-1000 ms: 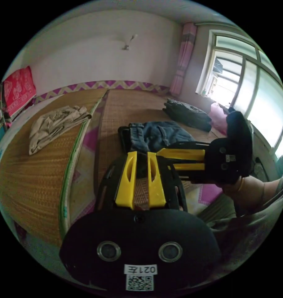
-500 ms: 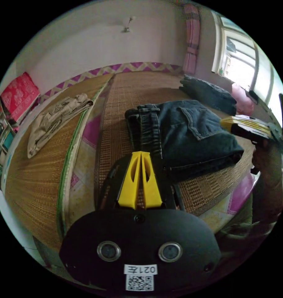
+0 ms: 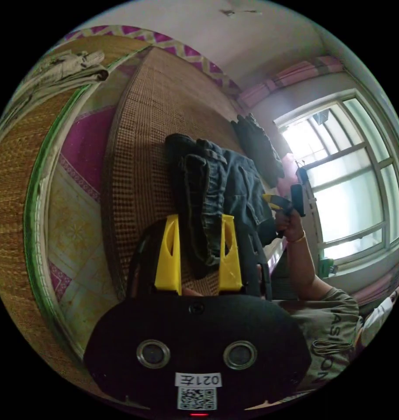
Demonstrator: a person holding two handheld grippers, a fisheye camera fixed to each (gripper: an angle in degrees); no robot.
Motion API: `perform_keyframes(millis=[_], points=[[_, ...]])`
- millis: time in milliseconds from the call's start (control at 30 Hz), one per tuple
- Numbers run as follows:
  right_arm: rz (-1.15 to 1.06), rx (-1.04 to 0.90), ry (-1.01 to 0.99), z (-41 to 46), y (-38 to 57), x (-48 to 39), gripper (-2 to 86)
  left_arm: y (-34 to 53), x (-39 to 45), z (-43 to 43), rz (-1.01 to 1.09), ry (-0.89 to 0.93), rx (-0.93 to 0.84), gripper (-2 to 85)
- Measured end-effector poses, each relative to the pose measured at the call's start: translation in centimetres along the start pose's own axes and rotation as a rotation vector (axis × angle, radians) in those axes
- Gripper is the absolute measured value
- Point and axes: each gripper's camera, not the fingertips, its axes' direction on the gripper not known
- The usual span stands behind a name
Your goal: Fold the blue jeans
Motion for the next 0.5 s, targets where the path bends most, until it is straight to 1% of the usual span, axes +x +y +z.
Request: perform_keyframes(millis=[33, 100, 233, 300, 400, 467, 500], points=[[0.016, -0.037, -0.048, 0.7, -0.8, 1.1, 11.4, -0.5, -0.5, -0.3, 0.005, -0.002, -0.008, 10.8], [0.022, -0.041, -0.057, 1.0, -1.7, 2.1, 10.3, -1.0, -1.2, -0.4, 0.012, 0.010, -0.017, 8.0], [-0.030, -0.042, -0.090, -0.1, -2.9, 2.2, 7.7, -1.2, -1.9, -3.1, 0.053, 0.066, 0.047, 5.5], [-0.099, -0.036, -0.124, -1.3, -3.8, 0.3, 7.6, -1.2, -1.5, -5.0, 0.089, 0.086, 0.075, 5.3], [-0.243, -0.046, -0.093, -1.8, -6.7, -5.0, 7.5, -1.2, -1.5, -10.5, 0.133, 0.063, 0.179, 5.4], [-0.353, -0.057, -0.101, 0.2, -10.9, -9.9, 7.4, -1.6, -2.4, -16.4, 0.145, -0.008, 0.281, 5.4], [-0.375, -0.062, -0.104, 1.1, -12.2, -11.2, 7.5, -1.8, -2.8, -17.9, 0.145, -0.031, 0.305, 5.5]])
